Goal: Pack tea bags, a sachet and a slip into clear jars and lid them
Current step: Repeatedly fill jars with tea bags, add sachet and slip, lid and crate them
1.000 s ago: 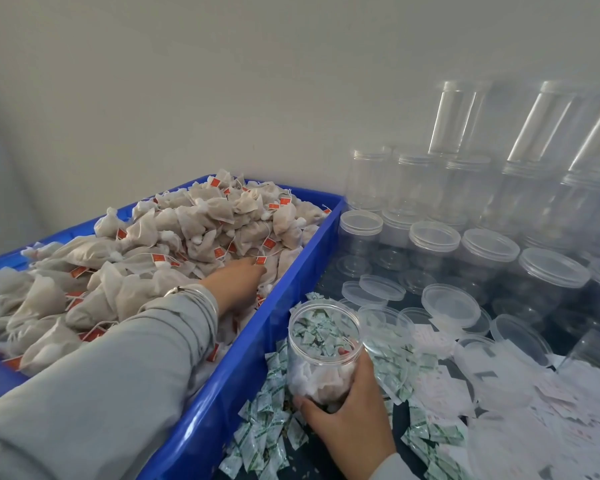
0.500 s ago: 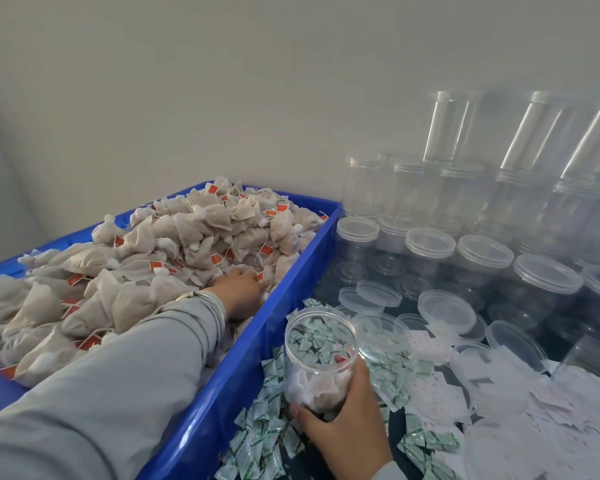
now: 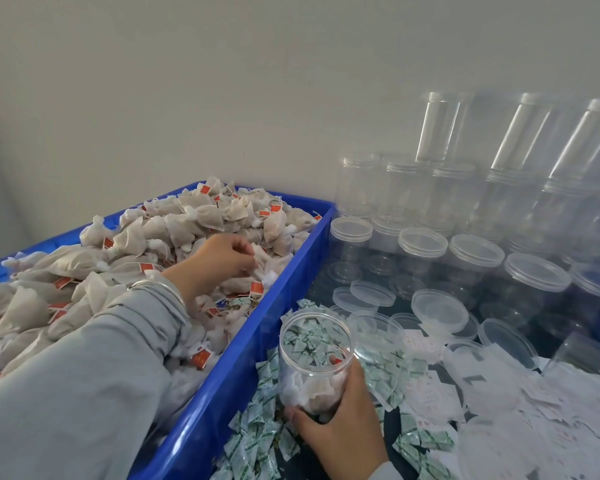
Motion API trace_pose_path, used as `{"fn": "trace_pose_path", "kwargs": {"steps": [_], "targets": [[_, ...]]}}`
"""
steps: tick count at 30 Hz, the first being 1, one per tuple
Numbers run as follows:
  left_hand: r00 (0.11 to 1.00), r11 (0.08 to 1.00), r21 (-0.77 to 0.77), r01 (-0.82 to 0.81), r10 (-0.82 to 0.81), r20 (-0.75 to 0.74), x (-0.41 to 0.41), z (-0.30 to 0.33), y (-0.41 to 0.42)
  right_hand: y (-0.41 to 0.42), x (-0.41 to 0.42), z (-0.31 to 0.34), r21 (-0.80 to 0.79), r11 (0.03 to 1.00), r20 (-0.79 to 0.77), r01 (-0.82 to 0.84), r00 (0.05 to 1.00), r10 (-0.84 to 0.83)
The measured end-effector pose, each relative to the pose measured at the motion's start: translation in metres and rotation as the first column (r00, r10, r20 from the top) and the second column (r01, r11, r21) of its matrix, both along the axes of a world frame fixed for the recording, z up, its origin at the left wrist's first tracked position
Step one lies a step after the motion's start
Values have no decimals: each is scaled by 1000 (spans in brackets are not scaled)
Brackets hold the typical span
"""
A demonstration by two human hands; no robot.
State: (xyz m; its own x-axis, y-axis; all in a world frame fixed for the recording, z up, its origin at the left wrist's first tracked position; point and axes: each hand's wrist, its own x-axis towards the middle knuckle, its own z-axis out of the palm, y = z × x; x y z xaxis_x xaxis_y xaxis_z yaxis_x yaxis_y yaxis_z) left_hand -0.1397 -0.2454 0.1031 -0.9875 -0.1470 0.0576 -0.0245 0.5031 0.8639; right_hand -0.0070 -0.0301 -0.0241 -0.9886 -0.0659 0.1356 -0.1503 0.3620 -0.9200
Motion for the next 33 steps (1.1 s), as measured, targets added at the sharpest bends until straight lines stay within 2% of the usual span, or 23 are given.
{"fn": "trace_pose_path", "kwargs": {"steps": [3, 6, 8, 10, 16, 21, 24, 28, 31, 33], "targets": [[999, 962, 270, 33, -25, -36, 5, 16, 3, 0, 0, 1, -6, 1000, 2, 6, 1000, -6], [992, 834, 537, 122, -82, -98, 12, 31, 7, -1, 1, 0, -4, 1000, 7, 6, 1000, -6], [980, 736, 647, 199, -156, -124, 19, 39, 12, -1, 0, -1, -6, 1000, 10, 8, 1000, -8], [954, 677, 678, 288, -267, -139, 26, 43, 21, -1, -1, -2, -20, 1000, 14, 7, 1000, -7], [826, 646, 584, 492, -557, -81, 40, 38, 37, -1, -3, -4, -20, 1000, 33, -4, 999, 5], [829, 702, 512, 495, -558, -37, 37, 33, 36, -2, -3, -4, -24, 1000, 24, -15, 1000, 16], [878, 776, 456, 435, -478, -24, 32, 29, 33, -2, -3, -4, -7, 1000, 10, -16, 1000, 16], [976, 935, 283, 214, -217, -24, 16, 16, 24, -2, -2, -4, 1, 1000, -16, -11, 1000, 11], [997, 999, 41, 26, -23, -71, 3, 4, 12, -3, -2, -5, 0, 1000, -32, -6, 999, 6], [997, 991, -130, -40, 31, -71, -2, -5, 5, -3, -2, -5, -3, 1000, -35, -6, 999, 6]]}}
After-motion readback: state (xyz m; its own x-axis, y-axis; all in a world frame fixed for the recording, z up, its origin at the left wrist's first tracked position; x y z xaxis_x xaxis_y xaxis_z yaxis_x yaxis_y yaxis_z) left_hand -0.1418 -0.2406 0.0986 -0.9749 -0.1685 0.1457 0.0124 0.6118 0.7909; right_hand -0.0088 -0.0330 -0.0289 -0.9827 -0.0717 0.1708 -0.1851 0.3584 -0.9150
